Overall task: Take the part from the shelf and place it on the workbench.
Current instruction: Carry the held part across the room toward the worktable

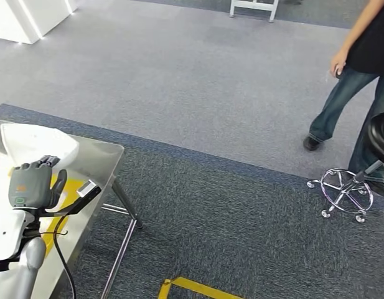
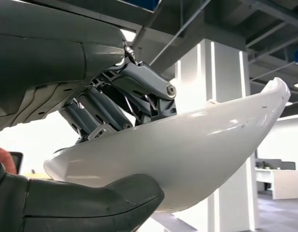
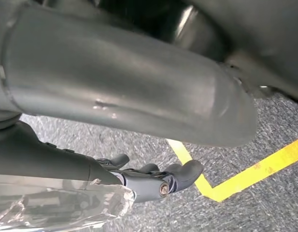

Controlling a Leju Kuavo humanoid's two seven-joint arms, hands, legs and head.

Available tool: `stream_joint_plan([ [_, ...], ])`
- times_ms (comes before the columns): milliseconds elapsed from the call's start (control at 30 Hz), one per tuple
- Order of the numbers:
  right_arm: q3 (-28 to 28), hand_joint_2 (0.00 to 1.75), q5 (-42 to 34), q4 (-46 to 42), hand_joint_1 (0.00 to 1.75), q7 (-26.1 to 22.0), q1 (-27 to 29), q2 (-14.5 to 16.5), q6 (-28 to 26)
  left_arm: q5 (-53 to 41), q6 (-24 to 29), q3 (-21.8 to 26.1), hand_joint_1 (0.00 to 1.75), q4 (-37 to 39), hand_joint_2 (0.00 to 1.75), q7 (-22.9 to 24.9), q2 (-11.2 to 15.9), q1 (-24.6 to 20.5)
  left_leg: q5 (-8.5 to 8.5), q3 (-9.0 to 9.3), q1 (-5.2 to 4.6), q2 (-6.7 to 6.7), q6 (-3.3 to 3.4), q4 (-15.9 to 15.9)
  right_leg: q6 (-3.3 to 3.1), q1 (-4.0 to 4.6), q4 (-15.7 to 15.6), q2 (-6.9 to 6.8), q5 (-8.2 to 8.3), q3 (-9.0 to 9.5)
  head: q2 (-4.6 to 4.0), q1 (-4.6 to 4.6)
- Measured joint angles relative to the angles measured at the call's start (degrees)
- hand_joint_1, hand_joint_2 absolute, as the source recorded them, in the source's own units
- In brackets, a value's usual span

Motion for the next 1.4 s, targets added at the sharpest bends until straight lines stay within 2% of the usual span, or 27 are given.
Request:
stream_joint_plan([
  [33, 0.02, 0.00, 0.01, 0.00, 0.00, 0.03, 0.07, 0.00, 0.00, -0.09, -0.03, -0.01, 1.75, 0.07, 1.75, 0.00, -0.03, 0.03, 0.00, 0.01, 0.01, -0.73, 0.01, 0.02, 0.13, -0.07, 2.25, 0.14, -0.33, -1.41, 0.00, 0.01],
  [67, 0.03, 0.00, 0.02, 0.00, 0.00, 0.07, 0.11, 0.00, 0.01, -0.21, -0.05, -0.01, 1.75, 0.15, 1.75, 0.00, -0.04, 0.06, -0.01, 0.06, 0.03, -1.48, -0.01, 0.04, 0.22, -0.14, 2.40, 0.20, 0.51, -1.83, 0.00, 0.02],
  [133, 0.06, 0.00, 0.04, 0.00, 0.00, 0.11, 0.11, 0.00, 0.02, -0.43, -0.07, 0.01, 1.75, 0.29, 1.75, 0.00, -0.07, 0.06, -0.08, 0.28, 0.13, -3.05, -0.21, 0.10, 0.27, -0.42, -3.86, 1.00, 5.00, 0.70, 0.01, 0.01],
  [200, 0.09, 0.00, 0.04, 0.02, 0.00, 0.12, 0.09, 0.00, 0.03, -0.53, -0.08, 0.01, 1.75, 0.36, 1.75, 0.01, -0.08, -0.05, -0.20, 0.20, 0.18, -4.46, -0.73, 0.35, 0.23, -0.91, -11.39, 3.93, 8.01, 4.32, 0.01, -0.03],
  [267, 0.14, 0.00, 0.01, 0.04, 0.00, 0.14, 0.10, 0.00, 0.04, -0.57, -0.14, 0.02, 1.75, 0.40, 1.75, 0.02, -0.08, -0.25, -0.04, -0.36, 0.37, -5.67, -1.46, 0.56, 0.00, -1.04, -13.88, 5.71, 8.08, 5.64, 0.01, -0.07],
  [333, 0.21, 0.00, -0.03, 0.04, 0.00, 0.16, 0.13, 0.00, 0.04, -0.63, -0.23, 0.05, 1.75, 0.46, 1.75, 0.02, -0.05, -0.28, 0.17, -0.83, 0.71, -6.65, -2.19, 0.57, -0.68, -0.91, -14.22, 4.58, 8.26, 5.80, 0.01, -0.04],
  [400, 0.38, 0.00, -0.07, 0.04, 0.00, 0.06, 0.11, 0.00, 0.05, -0.67, -0.26, 0.14, 1.75, 0.51, 1.75, 0.02, 0.04, -0.35, -1.03, -1.73, 0.66, -4.45, -2.78, 2.29, -1.51, -0.93, -14.70, 3.11, 8.49, 6.13, 0.01, -0.38],
  [467, 0.52, 0.00, -0.13, 0.04, 0.00, -0.10, 0.15, 0.00, 0.06, -0.69, -0.28, 0.17, 1.75, 0.57, 1.75, 0.02, 0.09, -0.60, -4.24, -4.55, 0.59, -0.90, -3.27, 8.21, -2.06, -0.84, -14.95, 1.46, 8.43, 6.37, 0.01, -0.80],
  [533, 0.54, 0.00, -0.19, 0.04, 0.00, -0.14, 0.23, -0.01, 0.07, -0.69, -0.31, 0.16, 1.75, 0.73, 1.75, 0.02, 0.08, -0.62, -6.70, -7.84, 0.77, 0.24, -3.64, 14.76, -2.31, -0.69, -14.94, -0.27, 8.21, 6.43, 0.01, -0.86],
  [567, 0.54, 0.00, -0.22, 0.04, 0.00, -0.14, 0.23, -0.02, 0.07, -0.69, -0.32, 0.16, 1.75, 0.82, 1.75, 0.02, 0.08, -0.54, -6.66, -8.51, 0.83, 0.40, -3.73, 16.01, -2.33, -0.65, -14.93, -1.07, 8.10, 6.48, 0.01, -0.87],
  [600, 0.55, 0.00, -0.24, 0.04, 0.00, -0.15, 0.20, -0.02, 0.07, -0.69, -0.32, 0.16, 1.75, 0.90, 1.75, 0.02, 0.09, -0.49, -5.53, -8.04, 0.85, 0.56, -3.74, 15.08, -2.30, -0.61, -14.93, -1.89, 7.97, 6.59, 0.01, -0.86],
  [633, 0.55, 0.00, -0.26, 0.04, 0.00, -0.16, 0.17, -0.01, 0.07, -0.69, -0.33, 0.18, 1.75, 0.96, 1.75, 0.02, 0.09, -0.47, -3.70, -6.56, 0.83, 0.91, -3.67, 12.33, -2.22, -0.59, -14.92, -2.65, 7.81, 6.79, 0.01, -0.87],
  [700, 0.56, 0.00, -0.27, 0.04, 0.00, -0.20, 0.12, 0.00, 0.07, -0.69, -0.33, 0.23, 1.75, 0.98, 1.75, 0.02, 0.09, -0.53, -0.57, -2.40, 0.43, 2.98, -3.33, 4.77, -1.82, -0.42, -14.90, -4.05, 7.38, 7.31, 0.01, -0.88],
  [767, 0.57, 0.00, -0.28, 0.04, 0.00, -0.22, 0.06, 0.00, 0.07, -0.70, -0.33, 0.25, 1.75, 0.98, 1.75, 0.02, 0.09, -0.64, -0.04, -0.39, -0.12, 4.62, -2.72, 0.95, -1.25, -0.14, -14.85, -5.19, 6.98, 7.62, 0.01, -0.87],
  [800, 0.57, 0.00, -0.29, 0.04, 0.00, -0.23, 0.01, 0.00, 0.08, -0.71, -0.33, 0.28, 1.75, 0.98, 1.75, 0.03, 0.10, -0.62, -0.32, -0.36, -0.38, 4.57, -2.39, 0.72, -0.99, -0.01, -14.88, -5.79, 6.86, 7.72, 0.01, -0.85],
  [833, 0.58, 0.00, -0.31, 0.04, 0.00, -0.23, -0.06, 0.00, 0.08, -0.71, -0.33, 0.36, 1.75, 0.98, 1.75, 0.03, 0.14, -0.56, -0.29, -0.44, -0.35, 3.92, -2.00, 0.65, -0.73, -0.01, -14.94, -6.37, 6.74, 7.90, 0.01, -0.83],
  [867, 0.58, 0.00, -0.36, 0.04, 0.00, -0.26, -0.15, 0.00, 0.09, -0.72, -0.32, 0.44, 1.75, 0.98, 1.75, 0.04, 0.17, -0.47, -0.22, -0.43, -0.26, 3.29, -1.68, 0.52, -0.41, -0.07, -14.84, -6.18, 6.48, 7.93, 0.01, -0.78],
  [933, 0.59, 0.00, -0.51, 0.04, 0.00, -0.40, -0.28, 0.00, 0.10, -0.72, -0.30, 0.55, 1.75, 0.98, 1.75, 0.04, 0.21, -0.52, -0.06, -0.32, 0.07, 2.14, -0.98, 0.26, 0.11, -0.29, -12.56, -3.55, 4.86, 6.90, 0.01, -0.62],
  [1000, 0.61, 0.00, -0.76, 0.04, 0.00, -0.51, -0.19, -0.01, 0.11, -0.73, -0.28, 0.55, 1.75, 1.03, 1.75, 0.07, 0.04, -0.62, -0.07, -0.31, 0.22, 0.96, -0.50, 0.21, 0.35, -0.45, -5.58, -0.56, 1.60, 3.28, 0.01, -0.35],
  [1033, 0.61, 0.00, -0.89, 0.04, 0.00, -0.51, -0.07, -0.01, 0.11, -0.80, -0.28, 0.54, 1.75, 1.13, 1.75, 0.08, -0.07, -0.59, -0.08, -0.31, 0.19, 0.29, -0.38, 0.21, 0.37, -0.46, -1.81, -0.15, 0.31, 1.18, 0.01, -0.29],
  [1067, 0.61, 0.00, -1.04, 0.04, 0.00, -0.50, 0.05, -0.02, 0.12, -0.91, -0.28, 0.54, 1.75, 1.26, 1.75, 0.09, -0.21, -0.54, -0.11, -0.29, 0.16, -0.50, -0.31, 0.22, 0.35, -0.44, 1.06, 0.07, -0.28, -0.58, 0.01, -0.25],
  [1100, 0.60, 0.00, -1.14, 0.04, 0.00, -0.49, 0.13, -0.02, 0.14, -1.07, -0.28, 0.53, 1.75, 1.42, 1.75, 0.09, -0.29, -0.49, -0.11, -0.24, 0.13, -1.30, -0.31, 0.23, 0.26, -0.42, 1.64, 0.18, 0.37, -1.28, 0.01, -0.22],
  [1167, 0.60, 0.00, -1.31, 0.04, 0.00, -0.44, 0.15, -0.02, 0.22, -1.41, -0.27, 0.53, 1.75, 1.69, 1.75, 0.09, -0.43, -0.46, -0.14, -0.03, 0.12, -2.93, -0.35, 0.25, -0.18, -0.41, -3.66, 0.94, 4.55, 0.57, 0.01, -0.22],
  [1233, 0.60, 0.00, -1.49, 0.04, 0.00, -0.29, 0.15, -0.02, 0.31, -1.63, -0.21, 0.55, 1.75, 1.87, 1.75, 0.09, -0.57, -0.56, -0.18, -0.01, 0.09, -4.38, -0.62, 0.36, -0.75, -0.57, -11.17, 3.36, 7.83, 3.85, 0.01, -0.25],
  [1300, 0.60, 0.00, -1.62, 0.04, 0.00, -0.11, 0.11, -0.02, 0.39, -1.72, -0.13, 0.59, 1.75, 2.01, 1.75, 0.09, -0.69, -0.68, -0.01, -0.39, 0.28, -5.63, -1.30, 0.42, -1.04, -0.59, -14.28, 4.67, 8.22, 5.49, 0.01, -0.23],
  [1367, 0.60, 0.00, -1.73, 0.04, 0.00, 0.01, 0.04, 0.03, 0.44, -1.74, -0.07, 0.69, 1.75, 2.10, 1.75, 0.08, -0.69, -0.62, 0.18, -0.73, 0.55, -6.71, -2.10, 0.34, -1.30, -0.57, -14.76, 3.62, 8.32, 5.98, 0.01, -0.19],
  [1400, 0.60, 0.00, -1.77, 0.04, 0.00, 0.02, 0.03, 0.07, 0.44, -1.74, -0.03, 0.75, 1.75, 2.13, 1.75, 0.06, -0.69, -0.59, -0.16, -0.93, 0.51, -6.09, -2.45, 0.75, -1.53, -0.65, -15.04, 2.99, 8.45, 6.18, 0.01, -0.29],
])
